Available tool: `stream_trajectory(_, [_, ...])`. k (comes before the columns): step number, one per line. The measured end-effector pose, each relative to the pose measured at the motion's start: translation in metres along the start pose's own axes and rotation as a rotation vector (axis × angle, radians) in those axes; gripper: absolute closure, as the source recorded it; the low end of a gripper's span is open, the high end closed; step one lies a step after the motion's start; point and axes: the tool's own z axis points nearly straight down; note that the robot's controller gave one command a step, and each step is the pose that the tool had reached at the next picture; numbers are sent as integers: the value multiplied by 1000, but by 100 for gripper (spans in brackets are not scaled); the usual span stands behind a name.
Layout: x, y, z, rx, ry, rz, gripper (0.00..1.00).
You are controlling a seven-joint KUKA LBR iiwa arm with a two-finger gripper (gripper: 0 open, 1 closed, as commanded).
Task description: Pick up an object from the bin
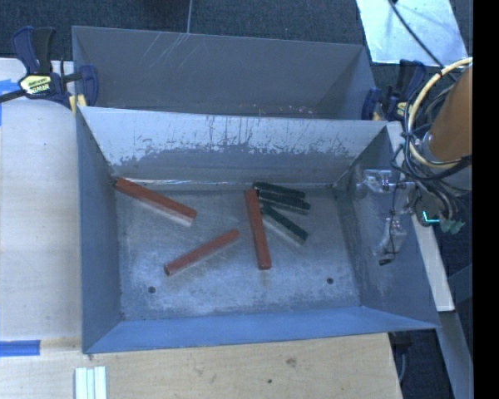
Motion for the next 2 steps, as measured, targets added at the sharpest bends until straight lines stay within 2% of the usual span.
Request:
stream_trajectory(1, [-2,1,-4,1,-7,-3,0])
stream_trajectory(2, [-46,29,62,2,-13,-6,0])
